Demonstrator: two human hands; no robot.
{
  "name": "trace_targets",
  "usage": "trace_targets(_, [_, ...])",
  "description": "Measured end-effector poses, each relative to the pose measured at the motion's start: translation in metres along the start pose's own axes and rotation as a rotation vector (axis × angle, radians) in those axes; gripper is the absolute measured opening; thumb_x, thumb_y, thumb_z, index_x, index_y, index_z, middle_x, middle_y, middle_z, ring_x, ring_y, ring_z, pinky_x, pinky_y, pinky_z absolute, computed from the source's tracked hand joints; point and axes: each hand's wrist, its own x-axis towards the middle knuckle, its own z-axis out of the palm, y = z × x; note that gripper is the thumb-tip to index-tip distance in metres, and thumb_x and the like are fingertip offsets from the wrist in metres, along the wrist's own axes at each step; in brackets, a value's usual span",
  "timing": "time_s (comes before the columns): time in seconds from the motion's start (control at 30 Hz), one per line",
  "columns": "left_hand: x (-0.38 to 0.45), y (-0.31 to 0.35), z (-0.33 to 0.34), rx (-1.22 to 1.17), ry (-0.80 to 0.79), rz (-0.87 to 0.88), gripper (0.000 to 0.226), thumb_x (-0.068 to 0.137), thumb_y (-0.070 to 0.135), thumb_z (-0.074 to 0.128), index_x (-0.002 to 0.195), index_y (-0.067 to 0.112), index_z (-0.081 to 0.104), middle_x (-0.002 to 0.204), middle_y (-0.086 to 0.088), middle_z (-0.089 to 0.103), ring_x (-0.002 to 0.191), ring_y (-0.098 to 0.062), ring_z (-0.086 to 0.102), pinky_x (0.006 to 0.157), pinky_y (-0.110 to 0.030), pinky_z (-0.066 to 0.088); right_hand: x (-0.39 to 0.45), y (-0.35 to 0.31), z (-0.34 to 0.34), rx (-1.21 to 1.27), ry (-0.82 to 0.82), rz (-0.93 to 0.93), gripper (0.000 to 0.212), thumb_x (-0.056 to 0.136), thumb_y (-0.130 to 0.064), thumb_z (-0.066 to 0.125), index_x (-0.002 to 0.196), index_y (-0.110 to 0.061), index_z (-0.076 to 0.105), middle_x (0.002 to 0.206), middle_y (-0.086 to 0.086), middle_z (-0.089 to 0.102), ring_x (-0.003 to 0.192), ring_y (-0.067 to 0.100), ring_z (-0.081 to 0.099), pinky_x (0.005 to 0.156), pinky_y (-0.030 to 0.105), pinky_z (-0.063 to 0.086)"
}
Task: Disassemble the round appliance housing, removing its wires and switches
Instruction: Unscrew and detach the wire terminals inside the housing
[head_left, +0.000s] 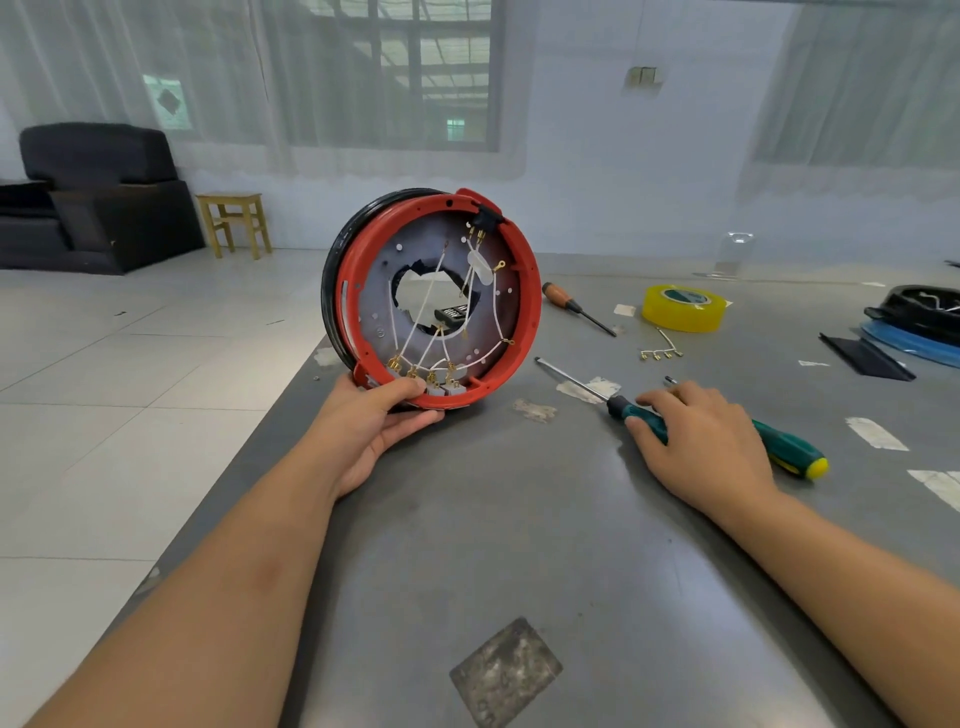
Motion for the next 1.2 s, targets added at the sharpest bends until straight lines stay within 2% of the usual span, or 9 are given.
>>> trace_targets(0.13, [-0.002, 0.001, 0.003, -0.003, 0.007, 0.003, 0.035, 0.088, -0.004, 0.076, 0.117, 0.004, 0.059, 0.105, -0.02, 0.079, 0.099, -0.039, 0.078, 0.075, -0.039, 0.066, -0.005, -0.035, -0.001, -0.027, 0.183, -0.119, 0.035, 0.093, -0.047, 0.061, 0.118, -0.024, 0.069, 0.114, 0.001, 0.064, 0.102, 0.029, 0.059, 0.083, 0.041, 0.044])
trace_targets(0.3, [-0.005, 0.001, 0.006, -0.001, 0.024, 0.012, 0.039, 0.088, -0.005, 0.076, 0.12, 0.006, 0.055, 0.107, -0.021, 0.078, 0.096, -0.04, 0.078, 0.071, -0.038, 0.066, -0.005, -0.12, 0.006, 0.147, 0.261, -0.248, 0.028, 0.093, -0.04, 0.059, 0.114, -0.024, 0.068, 0.111, -0.001, 0.063, 0.098, 0.027, 0.059, 0.081, 0.041, 0.044])
trace_targets(0.5, [-0.007, 0.001, 0.005, 0.025, 0.001, 0.031, 0.039, 0.089, -0.003, 0.076, 0.118, 0.009, 0.054, 0.111, -0.023, 0.077, 0.095, -0.038, 0.079, 0.072, -0.036, 0.065, 0.015, -0.183, 0.012, 0.451, 0.309, -0.169, 0.022, 0.097, -0.025, 0.06, 0.114, -0.014, 0.069, 0.111, 0.004, 0.064, 0.099, 0.028, 0.059, 0.08, 0.044, 0.048])
trace_targets(0.7, [-0.009, 0.001, 0.005, 0.034, -0.032, 0.034, 0.046, 0.087, -0.005, 0.077, 0.126, 0.008, 0.056, 0.113, -0.023, 0.077, 0.096, -0.039, 0.078, 0.073, -0.037, 0.066, 0.027, -0.191, 0.016, 0.494, 0.308, -0.165, 0.026, 0.096, -0.014, 0.06, 0.118, -0.019, 0.073, 0.113, 0.006, 0.064, 0.1, 0.028, 0.059, 0.081, 0.045, 0.047])
trace_targets(0.9, [-0.009, 0.001, 0.007, 0.04, -0.032, 0.014, 0.057, 0.088, -0.007, 0.077, 0.135, 0.007, 0.049, 0.122, -0.027, 0.072, 0.097, -0.042, 0.078, 0.084, -0.049, 0.065, 0.035, -0.182, 0.019, 0.445, 0.239, -0.182, 0.024, 0.1, -0.022, 0.057, 0.119, -0.024, 0.073, 0.108, 0.004, 0.067, 0.1, 0.029, 0.058, 0.081, 0.045, 0.045])
trace_targets(1.07, [-0.01, 0.001, 0.007, 0.046, -0.037, 0.017, 0.056, 0.088, -0.008, 0.076, 0.134, 0.008, 0.049, 0.123, -0.028, 0.071, 0.097, -0.042, 0.078, 0.082, -0.048, 0.066, 0.037, -0.179, 0.018, 0.474, 0.211, -0.209, 0.02, 0.101, -0.028, 0.058, 0.113, -0.024, 0.074, 0.106, 0.0, 0.068, 0.099, 0.027, 0.057, 0.082, 0.044, 0.044])
trace_targets(1.2, [-0.01, 0.001, 0.009, 0.042, -0.028, 0.015, 0.044, 0.089, -0.008, 0.075, 0.121, 0.009, 0.051, 0.117, -0.025, 0.073, 0.096, -0.042, 0.078, 0.081, -0.047, 0.066, 0.038, -0.177, 0.018, 0.541, 0.261, -0.199, 0.017, 0.101, -0.021, 0.058, 0.106, -0.018, 0.075, 0.101, 0.002, 0.07, 0.091, 0.029, 0.059, 0.08, 0.048, 0.048])
